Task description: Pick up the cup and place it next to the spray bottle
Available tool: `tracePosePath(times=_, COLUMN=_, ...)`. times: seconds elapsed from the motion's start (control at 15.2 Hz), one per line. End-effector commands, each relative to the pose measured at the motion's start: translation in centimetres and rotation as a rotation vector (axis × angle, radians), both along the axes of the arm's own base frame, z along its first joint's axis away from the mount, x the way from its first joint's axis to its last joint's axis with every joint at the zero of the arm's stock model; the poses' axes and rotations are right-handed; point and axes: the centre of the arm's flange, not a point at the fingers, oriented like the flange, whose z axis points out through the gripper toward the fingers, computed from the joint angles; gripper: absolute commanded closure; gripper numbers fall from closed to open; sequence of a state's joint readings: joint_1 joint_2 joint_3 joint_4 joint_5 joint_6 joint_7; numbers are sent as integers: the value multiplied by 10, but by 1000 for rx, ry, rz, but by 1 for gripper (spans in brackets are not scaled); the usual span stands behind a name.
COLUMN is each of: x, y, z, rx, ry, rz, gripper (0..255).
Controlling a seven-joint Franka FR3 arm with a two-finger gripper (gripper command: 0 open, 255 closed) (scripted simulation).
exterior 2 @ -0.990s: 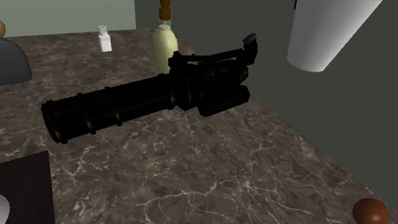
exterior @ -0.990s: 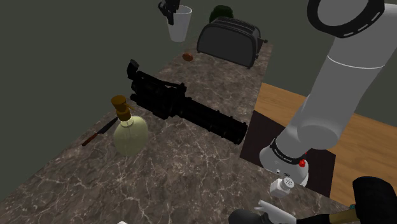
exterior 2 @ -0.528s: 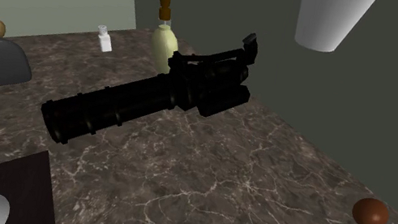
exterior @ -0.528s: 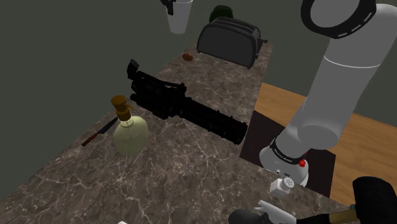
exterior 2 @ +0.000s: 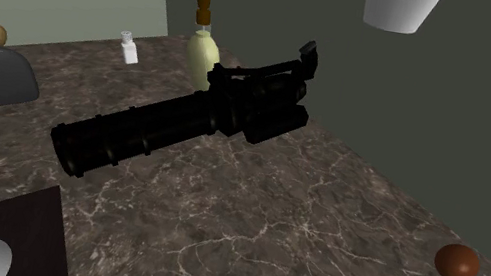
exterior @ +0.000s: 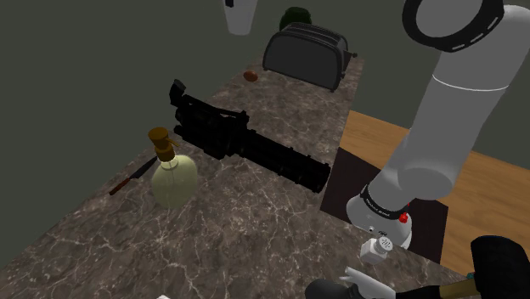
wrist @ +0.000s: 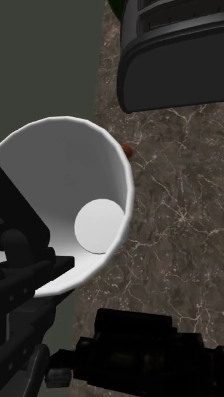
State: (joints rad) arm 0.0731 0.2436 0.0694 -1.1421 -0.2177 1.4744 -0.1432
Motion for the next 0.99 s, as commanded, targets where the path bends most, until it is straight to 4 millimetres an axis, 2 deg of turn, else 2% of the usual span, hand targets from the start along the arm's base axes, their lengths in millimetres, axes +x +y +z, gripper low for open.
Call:
tracePosePath(times=0.0, x=-22, y=9, z=-2, rx=0, ry=-1, rz=0, gripper=255)
tracePosePath(times=0.92, x=-191, y=83, z=-2, rx=0, ry=-1, rz=0, gripper=255)
